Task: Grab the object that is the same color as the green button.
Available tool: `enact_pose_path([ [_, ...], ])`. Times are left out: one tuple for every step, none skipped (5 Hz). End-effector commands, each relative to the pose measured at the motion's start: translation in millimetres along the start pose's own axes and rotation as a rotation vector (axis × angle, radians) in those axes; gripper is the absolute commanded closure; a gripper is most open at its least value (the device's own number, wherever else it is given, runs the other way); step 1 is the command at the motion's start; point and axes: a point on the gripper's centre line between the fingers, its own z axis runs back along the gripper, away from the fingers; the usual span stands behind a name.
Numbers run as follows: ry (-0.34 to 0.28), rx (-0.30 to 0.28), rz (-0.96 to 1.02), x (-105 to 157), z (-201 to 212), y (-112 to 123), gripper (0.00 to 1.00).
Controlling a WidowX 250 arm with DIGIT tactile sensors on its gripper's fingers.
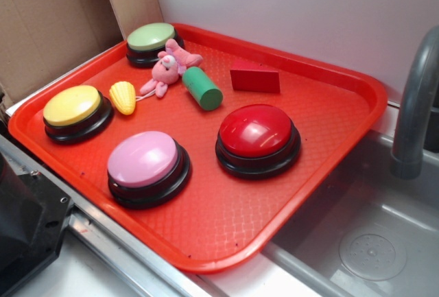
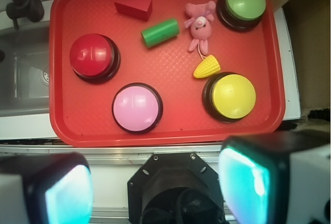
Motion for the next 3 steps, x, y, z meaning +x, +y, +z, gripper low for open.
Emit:
enact_pose_path([
  [0.000,0.000,0.000,0,0,0,0.00],
  [0.005,-0.045,0.209,22,-14,5,0.00],
  [0.009,-0.053,0.395,45,-32,11,0.00],
])
